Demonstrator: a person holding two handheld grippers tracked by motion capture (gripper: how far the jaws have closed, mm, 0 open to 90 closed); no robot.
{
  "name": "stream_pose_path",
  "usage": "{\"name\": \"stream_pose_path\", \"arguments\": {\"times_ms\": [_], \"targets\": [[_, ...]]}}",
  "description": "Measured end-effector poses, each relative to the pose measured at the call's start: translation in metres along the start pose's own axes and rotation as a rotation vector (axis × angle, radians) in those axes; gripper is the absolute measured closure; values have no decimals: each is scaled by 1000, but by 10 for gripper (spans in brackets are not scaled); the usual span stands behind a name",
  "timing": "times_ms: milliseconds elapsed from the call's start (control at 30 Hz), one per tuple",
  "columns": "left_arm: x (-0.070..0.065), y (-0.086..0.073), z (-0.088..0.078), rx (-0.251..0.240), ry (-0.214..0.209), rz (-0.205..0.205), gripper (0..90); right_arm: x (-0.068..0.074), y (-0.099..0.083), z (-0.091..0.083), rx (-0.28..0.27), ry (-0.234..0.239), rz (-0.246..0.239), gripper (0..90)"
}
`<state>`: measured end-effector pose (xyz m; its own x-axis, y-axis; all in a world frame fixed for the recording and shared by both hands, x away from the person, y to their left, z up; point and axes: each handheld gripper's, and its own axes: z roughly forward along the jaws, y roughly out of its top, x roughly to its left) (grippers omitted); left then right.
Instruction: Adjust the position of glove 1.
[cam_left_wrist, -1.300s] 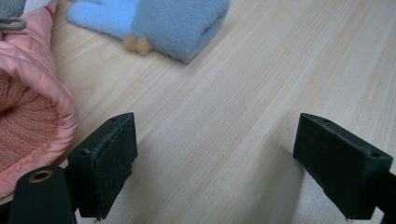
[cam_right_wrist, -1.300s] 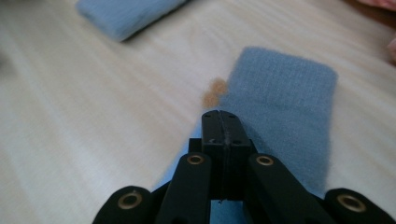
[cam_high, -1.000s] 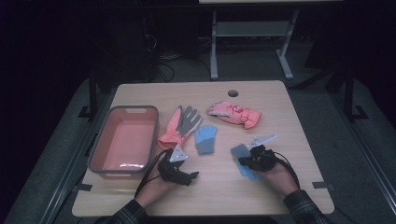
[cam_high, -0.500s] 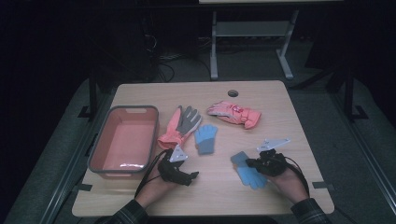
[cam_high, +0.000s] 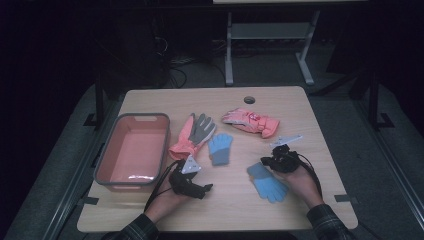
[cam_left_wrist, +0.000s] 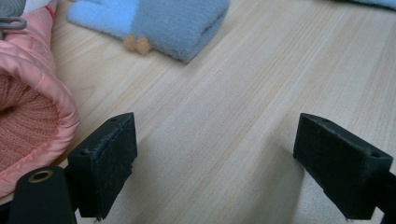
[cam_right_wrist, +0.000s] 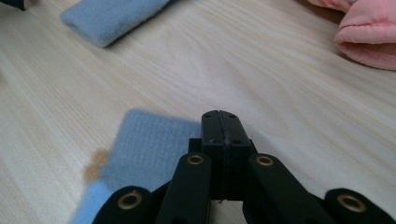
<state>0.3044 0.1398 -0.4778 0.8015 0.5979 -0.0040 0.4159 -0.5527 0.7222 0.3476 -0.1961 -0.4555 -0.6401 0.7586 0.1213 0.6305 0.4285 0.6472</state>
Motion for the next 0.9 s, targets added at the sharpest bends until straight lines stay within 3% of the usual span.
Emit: {"name": "stream_pose_path", "arguments": {"times_ms": [167, 467, 533, 600, 633, 700, 767, 900], "targets": [[0, 0, 0, 0, 0, 0, 127, 8, 1, 4, 6, 23, -27, 898], [0, 0, 0, 2, 0, 0, 127, 34, 6, 12, 27, 103, -89, 898], [0, 0, 0, 1, 0, -1, 127, 46, 7, 16, 36, 135, -112, 898], [0, 0, 0, 1, 0, 0, 127, 49, 7, 17, 35, 146, -120, 898], [0, 0, 0, 0, 0, 0, 127, 58, 8, 20, 37, 175, -141, 898], [0, 0, 0, 1, 0, 0, 127, 62, 8, 21, 39, 184, -141, 898], [0, 0, 0, 0, 0, 0, 127, 70, 9, 23, 46, 192, -172, 898], [0, 0, 0, -1, -1, -1, 127, 65, 8, 14, 26, 184, -155, 898]]}}
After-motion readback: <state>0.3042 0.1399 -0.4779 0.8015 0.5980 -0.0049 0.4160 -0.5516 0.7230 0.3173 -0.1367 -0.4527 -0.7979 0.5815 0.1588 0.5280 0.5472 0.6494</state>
